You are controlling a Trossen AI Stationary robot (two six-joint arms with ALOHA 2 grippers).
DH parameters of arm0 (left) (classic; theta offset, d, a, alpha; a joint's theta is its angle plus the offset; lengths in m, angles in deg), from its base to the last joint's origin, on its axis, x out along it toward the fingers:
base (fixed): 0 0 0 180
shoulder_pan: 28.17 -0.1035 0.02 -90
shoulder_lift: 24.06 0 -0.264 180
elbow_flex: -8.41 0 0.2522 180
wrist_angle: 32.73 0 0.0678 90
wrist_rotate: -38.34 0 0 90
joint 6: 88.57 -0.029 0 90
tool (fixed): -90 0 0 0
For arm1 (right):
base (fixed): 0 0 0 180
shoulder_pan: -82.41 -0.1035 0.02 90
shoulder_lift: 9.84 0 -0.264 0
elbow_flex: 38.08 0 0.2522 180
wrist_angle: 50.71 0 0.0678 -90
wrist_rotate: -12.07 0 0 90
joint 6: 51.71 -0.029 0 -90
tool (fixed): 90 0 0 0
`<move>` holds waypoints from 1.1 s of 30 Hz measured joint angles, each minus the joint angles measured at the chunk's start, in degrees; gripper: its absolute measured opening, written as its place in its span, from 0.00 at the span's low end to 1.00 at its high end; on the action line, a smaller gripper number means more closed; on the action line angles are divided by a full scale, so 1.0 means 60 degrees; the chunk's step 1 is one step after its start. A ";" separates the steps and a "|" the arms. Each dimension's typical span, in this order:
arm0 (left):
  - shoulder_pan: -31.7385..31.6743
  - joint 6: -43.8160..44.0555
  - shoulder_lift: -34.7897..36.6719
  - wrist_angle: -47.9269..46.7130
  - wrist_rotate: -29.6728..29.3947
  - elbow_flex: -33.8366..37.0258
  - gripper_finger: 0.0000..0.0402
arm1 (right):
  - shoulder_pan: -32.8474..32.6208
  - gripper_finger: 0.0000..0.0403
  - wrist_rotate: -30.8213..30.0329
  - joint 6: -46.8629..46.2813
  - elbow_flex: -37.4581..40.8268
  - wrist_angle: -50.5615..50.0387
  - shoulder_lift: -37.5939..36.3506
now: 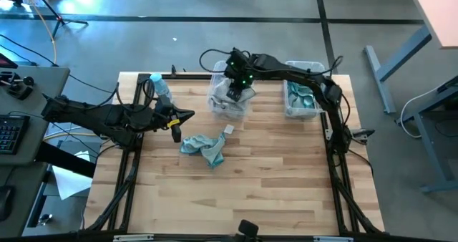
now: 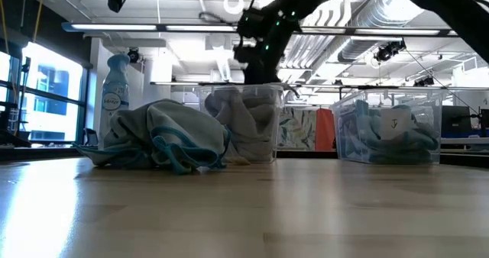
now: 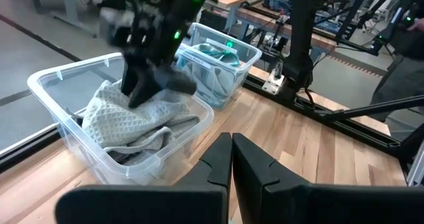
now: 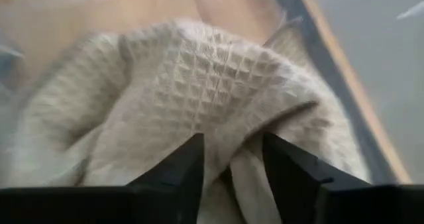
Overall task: Sort microfiber towel by color & place in baskets
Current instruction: Put the white microfiber cloth into the left transparent bin, then put the light blue microfiber cloth into the right transparent bin
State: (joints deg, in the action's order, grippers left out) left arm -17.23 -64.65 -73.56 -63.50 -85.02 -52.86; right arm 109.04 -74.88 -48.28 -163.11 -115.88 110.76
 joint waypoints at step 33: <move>-0.0080 -0.1367 -0.1553 -0.1635 0.0949 -0.0018 0.29 | -0.6314 0.03 -0.4800 -0.5478 -0.0058 -0.3999 -0.3724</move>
State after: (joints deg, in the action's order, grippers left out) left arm -17.72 -72.85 -82.88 -73.31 -79.33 -52.97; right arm 71.15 -103.68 -81.15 -163.46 -139.88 88.42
